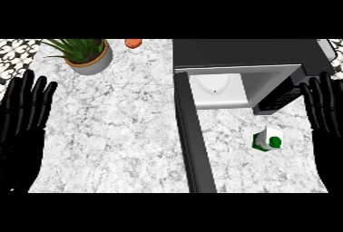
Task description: Pick up the milk, place it into the microwave and close the microwave
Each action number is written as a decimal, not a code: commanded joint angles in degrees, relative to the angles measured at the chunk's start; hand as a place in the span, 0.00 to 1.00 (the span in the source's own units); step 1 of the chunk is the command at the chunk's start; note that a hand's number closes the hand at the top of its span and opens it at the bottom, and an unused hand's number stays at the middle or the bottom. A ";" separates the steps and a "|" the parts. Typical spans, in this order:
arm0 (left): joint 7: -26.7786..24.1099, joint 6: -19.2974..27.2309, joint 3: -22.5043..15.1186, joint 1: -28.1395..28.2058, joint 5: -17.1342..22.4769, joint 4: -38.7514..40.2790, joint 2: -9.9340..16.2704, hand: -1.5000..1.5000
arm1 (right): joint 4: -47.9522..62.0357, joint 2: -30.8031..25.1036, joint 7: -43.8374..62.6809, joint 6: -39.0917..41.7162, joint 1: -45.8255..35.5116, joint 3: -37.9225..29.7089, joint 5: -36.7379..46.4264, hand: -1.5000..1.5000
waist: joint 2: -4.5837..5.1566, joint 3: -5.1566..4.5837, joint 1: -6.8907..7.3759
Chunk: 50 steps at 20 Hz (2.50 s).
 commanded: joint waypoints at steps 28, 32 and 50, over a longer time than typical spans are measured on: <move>-3.70 14.89 -26.85 27.06 -15.34 -11.89 -5.42 0.00 | 25.22 -5.43 -7.35 16.24 1.14 -14.14 -13.86 0.00 | -2.03 -0.12 2.67; -1.81 12.28 -24.92 30.67 -10.89 -17.86 -1.10 0.00 | 30.56 -6.53 -11.55 16.26 0.46 -15.71 -11.02 0.00 | -2.04 -0.13 2.82; -3.37 19.61 -34.72 34.71 -17.05 -19.36 1.22 0.00 | 69.30 -6.95 -40.35 16.55 -5.28 -17.38 -0.31 0.00 | -2.00 -0.09 3.21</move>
